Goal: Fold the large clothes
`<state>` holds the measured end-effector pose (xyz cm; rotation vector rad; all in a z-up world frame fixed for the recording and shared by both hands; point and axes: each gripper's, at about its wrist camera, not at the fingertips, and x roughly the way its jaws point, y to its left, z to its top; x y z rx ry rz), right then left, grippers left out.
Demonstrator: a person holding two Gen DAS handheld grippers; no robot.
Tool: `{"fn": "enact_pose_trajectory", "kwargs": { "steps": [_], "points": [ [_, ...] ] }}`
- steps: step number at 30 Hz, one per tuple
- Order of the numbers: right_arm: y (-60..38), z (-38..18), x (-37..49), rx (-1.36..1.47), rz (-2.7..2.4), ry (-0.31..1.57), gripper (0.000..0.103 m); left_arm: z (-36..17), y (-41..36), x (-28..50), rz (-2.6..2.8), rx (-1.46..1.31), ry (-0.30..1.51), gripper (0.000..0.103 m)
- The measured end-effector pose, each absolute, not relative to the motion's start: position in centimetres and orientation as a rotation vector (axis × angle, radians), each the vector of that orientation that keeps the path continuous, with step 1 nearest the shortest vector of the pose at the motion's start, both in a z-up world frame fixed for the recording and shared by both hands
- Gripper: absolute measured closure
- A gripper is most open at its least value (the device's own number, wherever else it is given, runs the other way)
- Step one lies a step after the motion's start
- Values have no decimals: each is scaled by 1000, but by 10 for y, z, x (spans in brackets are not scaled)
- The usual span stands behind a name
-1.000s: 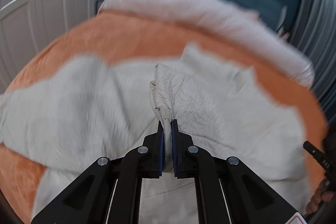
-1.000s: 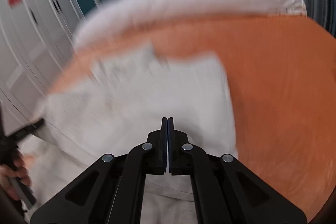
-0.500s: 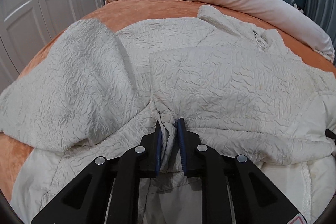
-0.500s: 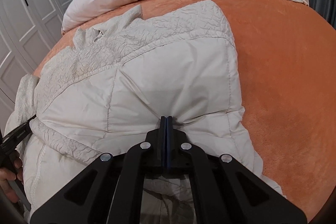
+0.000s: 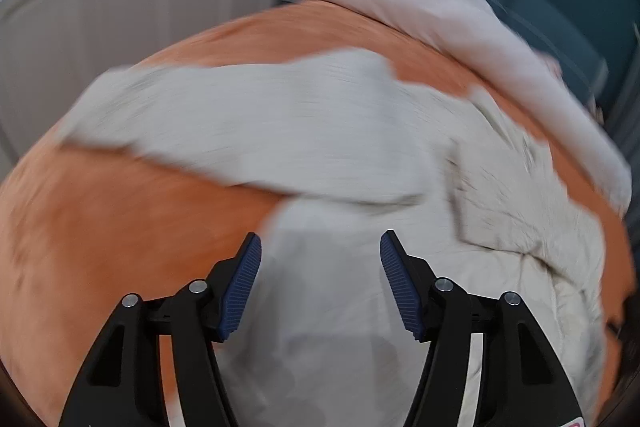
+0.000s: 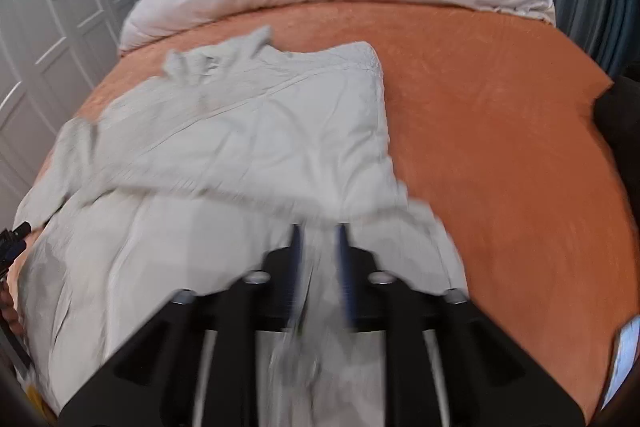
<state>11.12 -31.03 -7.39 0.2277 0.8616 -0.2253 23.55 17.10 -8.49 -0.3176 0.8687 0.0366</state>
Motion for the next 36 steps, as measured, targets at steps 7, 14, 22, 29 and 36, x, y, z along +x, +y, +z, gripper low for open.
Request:
{"fn": "enact_pose_trajectory", "kwargs": {
  "steps": [7,14,22,29,36],
  "points": [
    [-291,-78,-3,167,-295,905,27,-110,239,143,-70,-460,1039,34],
    [-325,-118,-81,507,-289,1037,45,-121,218,91,-174,-391,1085,52],
    [-296,-61,-97,414,-146,994,93,-79,203,65,-294,-245,1081,97],
    [-268,-88,-182,274,-146,1249,91,-92,224,-27,-294,-164,1261,95],
    [-276,-39,-150,334,-229,1084,78,-37,257,-7,-186,-334,1032,42]
  ]
}}
